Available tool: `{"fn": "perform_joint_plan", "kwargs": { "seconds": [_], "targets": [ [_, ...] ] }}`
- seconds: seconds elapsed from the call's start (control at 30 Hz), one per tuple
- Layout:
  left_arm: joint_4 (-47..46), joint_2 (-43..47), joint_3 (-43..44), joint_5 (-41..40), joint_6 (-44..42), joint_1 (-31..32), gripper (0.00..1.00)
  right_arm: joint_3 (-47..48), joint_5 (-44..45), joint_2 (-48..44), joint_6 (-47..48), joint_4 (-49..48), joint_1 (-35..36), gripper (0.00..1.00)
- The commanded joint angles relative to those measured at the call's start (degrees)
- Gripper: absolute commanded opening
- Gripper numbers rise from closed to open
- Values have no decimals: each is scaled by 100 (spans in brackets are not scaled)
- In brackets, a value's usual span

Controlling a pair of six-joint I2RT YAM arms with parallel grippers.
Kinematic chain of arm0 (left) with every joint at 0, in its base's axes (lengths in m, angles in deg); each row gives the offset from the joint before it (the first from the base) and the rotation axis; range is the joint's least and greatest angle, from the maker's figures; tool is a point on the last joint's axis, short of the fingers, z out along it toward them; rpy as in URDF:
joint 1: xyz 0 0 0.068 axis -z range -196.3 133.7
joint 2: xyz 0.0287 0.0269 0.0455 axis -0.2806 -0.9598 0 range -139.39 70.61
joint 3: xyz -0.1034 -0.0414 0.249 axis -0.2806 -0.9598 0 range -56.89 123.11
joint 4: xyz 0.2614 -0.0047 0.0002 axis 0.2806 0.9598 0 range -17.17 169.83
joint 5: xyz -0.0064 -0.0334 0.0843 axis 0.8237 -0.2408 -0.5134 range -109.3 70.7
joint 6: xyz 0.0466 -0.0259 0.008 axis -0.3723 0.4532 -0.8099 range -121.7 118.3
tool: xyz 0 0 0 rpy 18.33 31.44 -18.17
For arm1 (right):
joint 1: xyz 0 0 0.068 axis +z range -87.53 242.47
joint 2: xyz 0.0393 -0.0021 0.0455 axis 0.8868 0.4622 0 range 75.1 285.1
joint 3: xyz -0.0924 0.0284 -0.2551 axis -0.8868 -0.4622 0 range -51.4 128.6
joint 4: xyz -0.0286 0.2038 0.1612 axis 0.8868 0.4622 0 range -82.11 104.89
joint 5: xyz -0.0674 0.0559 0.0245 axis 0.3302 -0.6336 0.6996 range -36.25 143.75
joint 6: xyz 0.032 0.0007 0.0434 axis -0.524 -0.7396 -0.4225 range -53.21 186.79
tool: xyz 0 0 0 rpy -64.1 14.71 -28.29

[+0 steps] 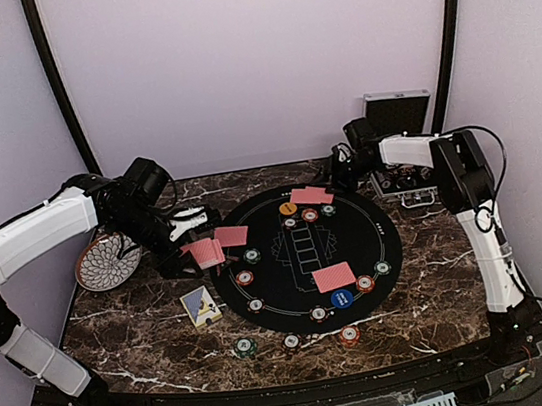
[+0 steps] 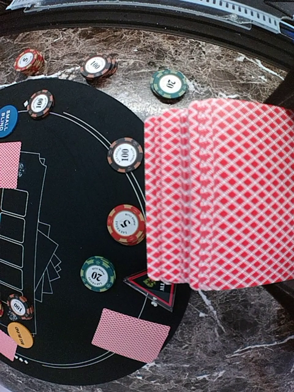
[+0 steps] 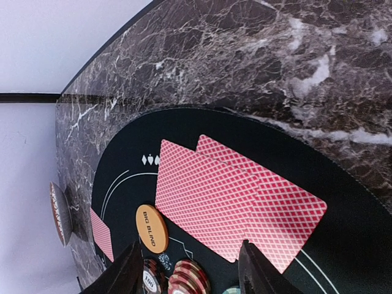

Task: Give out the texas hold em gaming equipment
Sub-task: Distribute the poker card in the big blind area.

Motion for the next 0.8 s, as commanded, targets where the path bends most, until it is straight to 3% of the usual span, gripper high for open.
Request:
{"fn": "perform_joint_plan", "kwargs": {
  "seconds": [0.0, 0.17, 0.43, 0.6, 0.77],
  "targets": [
    [53, 198, -9, 153, -5, -15, 0, -95, 480, -740, 290, 148, 45, 58],
    [33, 184, -9, 143, 13, -11, 0, -994, 513, -1581, 392, -129, 288, 68],
    [-51, 196, -20, 171, 73, -11, 0, -2869, -51, -2891, 198, -981, 1269, 90],
    [-93, 192, -32, 146, 101, -11, 0, -3919, -631, -3382, -471, -1998, 1900, 92],
    [-165, 188, -18, 159, 128, -15, 0, -4367, -1000, -3479, -1226, -3090, 2409, 92]
  ]
}}
